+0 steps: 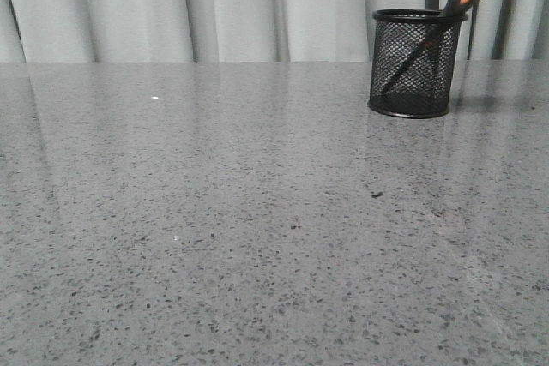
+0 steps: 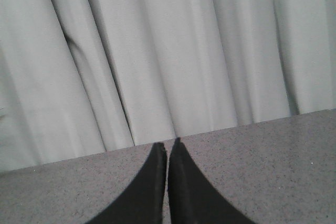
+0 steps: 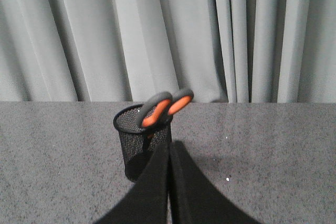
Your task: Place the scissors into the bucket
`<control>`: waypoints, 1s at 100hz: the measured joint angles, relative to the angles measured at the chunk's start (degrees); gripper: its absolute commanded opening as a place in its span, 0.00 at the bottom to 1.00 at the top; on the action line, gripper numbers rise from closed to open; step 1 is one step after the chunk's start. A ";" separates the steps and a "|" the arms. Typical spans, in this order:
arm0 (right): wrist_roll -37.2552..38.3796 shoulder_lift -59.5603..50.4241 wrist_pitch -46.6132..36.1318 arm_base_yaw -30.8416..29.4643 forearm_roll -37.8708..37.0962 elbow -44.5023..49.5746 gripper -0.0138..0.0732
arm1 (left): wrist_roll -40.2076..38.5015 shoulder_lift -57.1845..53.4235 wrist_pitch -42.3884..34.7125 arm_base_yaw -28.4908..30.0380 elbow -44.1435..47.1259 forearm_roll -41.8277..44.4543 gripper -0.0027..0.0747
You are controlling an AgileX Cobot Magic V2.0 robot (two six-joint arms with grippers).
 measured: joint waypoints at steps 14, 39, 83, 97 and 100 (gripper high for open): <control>0.00 -2.56 0.00 0.00 0.00 3.93 0.08 | 0.00 -8.05 0.00 0.00 5.36 -0.09 0.01; -0.12 -2.75 0.00 0.00 0.26 5.13 0.08 | 0.00 -12.22 -0.33 0.00 6.50 -0.21 0.01; -0.12 -2.75 0.00 0.00 0.30 5.13 0.08 | 0.00 -12.22 -0.45 0.00 6.50 -0.21 0.01; -0.12 -2.75 0.00 0.00 0.39 5.13 0.08 | 0.00 -12.22 -0.45 0.00 6.59 -0.21 0.01; -0.12 -2.75 0.00 0.00 0.39 5.13 0.08 | 0.00 -12.22 -0.45 0.00 6.59 0.24 0.01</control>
